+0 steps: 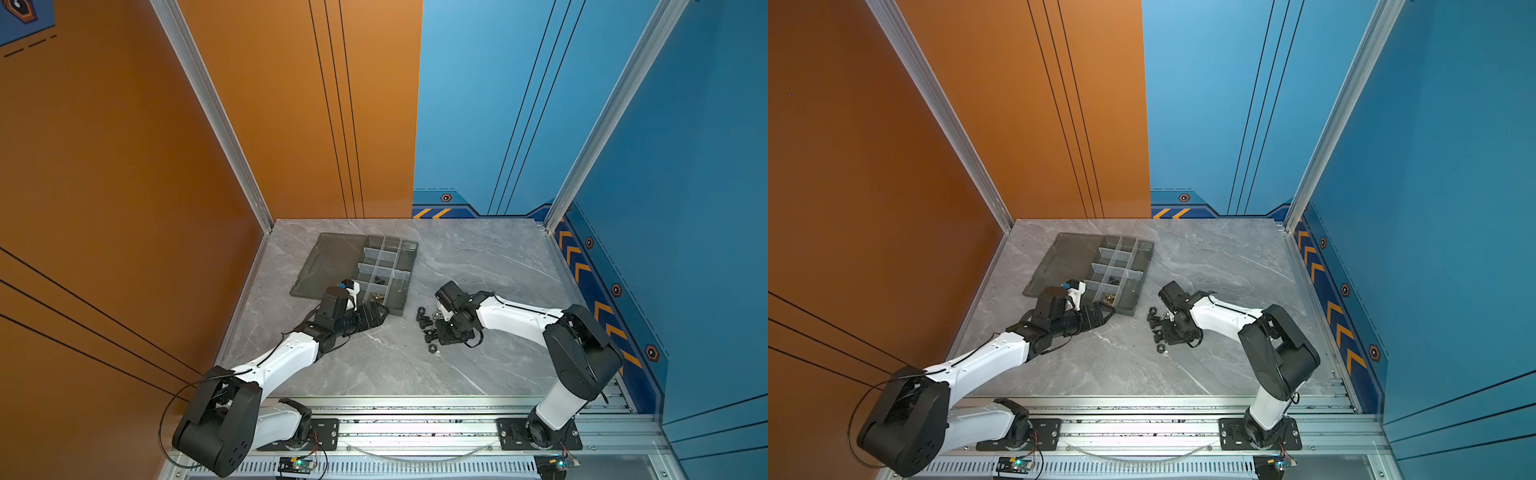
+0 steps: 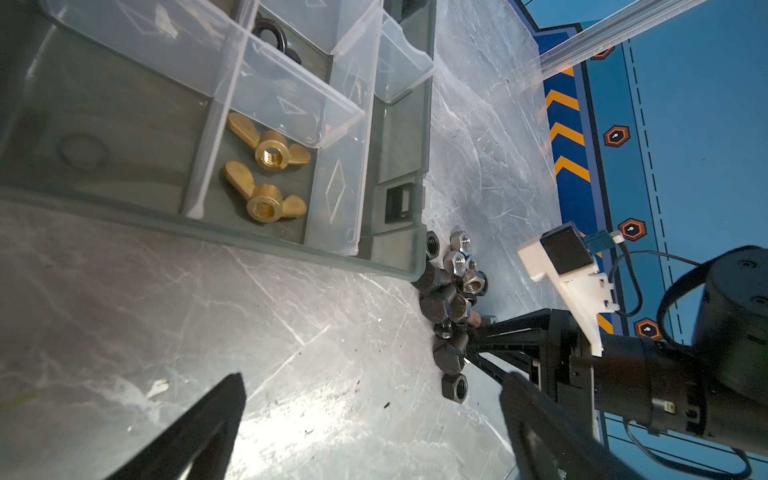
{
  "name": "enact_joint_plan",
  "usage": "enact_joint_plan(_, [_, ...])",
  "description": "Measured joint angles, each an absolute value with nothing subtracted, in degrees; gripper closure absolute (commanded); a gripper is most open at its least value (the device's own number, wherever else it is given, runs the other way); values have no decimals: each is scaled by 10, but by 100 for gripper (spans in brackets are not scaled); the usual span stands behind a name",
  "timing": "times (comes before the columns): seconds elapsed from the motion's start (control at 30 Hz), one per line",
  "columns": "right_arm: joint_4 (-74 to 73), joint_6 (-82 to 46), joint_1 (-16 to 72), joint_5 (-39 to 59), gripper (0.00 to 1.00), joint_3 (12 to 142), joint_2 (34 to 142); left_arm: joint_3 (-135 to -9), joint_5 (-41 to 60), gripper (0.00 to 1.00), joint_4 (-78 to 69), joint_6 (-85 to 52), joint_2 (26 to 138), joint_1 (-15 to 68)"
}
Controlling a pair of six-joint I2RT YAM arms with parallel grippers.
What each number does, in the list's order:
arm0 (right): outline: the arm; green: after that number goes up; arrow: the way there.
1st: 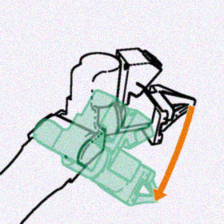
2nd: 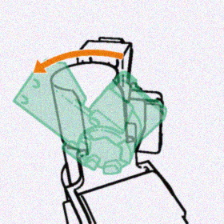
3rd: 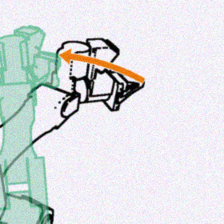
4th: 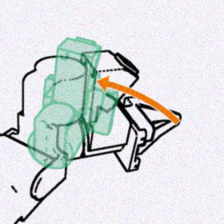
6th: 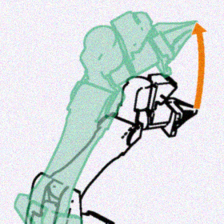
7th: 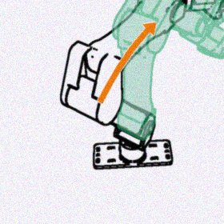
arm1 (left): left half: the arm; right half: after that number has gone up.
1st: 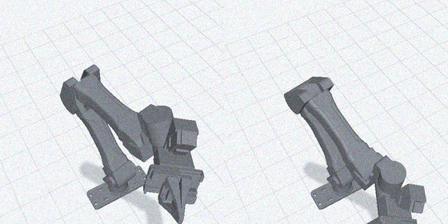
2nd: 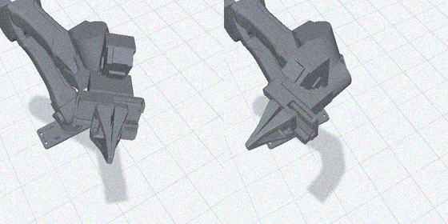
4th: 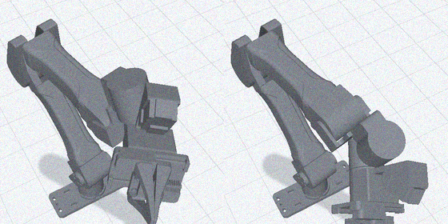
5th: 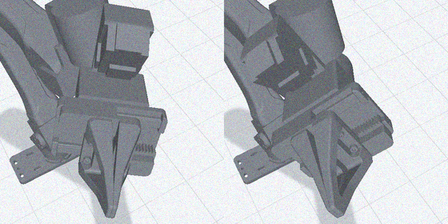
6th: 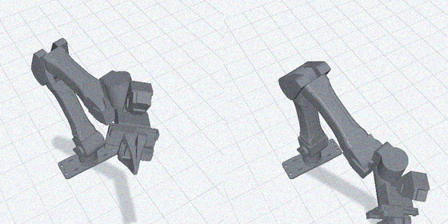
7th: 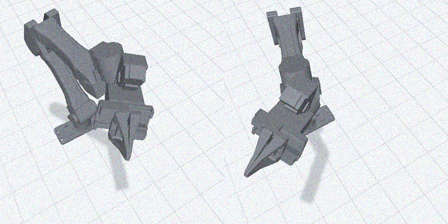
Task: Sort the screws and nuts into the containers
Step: 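Lower the right gripper into the pile and grasp another black wing nut, then carry the black wing nut with the right gripper over the same compartment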
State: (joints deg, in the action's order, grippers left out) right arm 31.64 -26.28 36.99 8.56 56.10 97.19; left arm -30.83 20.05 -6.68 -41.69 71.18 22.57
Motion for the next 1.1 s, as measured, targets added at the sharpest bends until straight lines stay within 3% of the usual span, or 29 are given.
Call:
enact_joint_plan(0.37, [319, -237, 385, 43, 71, 577, 985, -308, 201, 2, -67, -417, 712, 226])
enact_joint_plan(0.83, [326, -220, 394, 20, 99, 586, 991, -308, 201, 2, -67, -417, 712, 226])
enact_joint_plan(1.1, [339, -216, 392, 37, 100, 586, 981, -308, 203, 2, -72, -419, 712, 226])
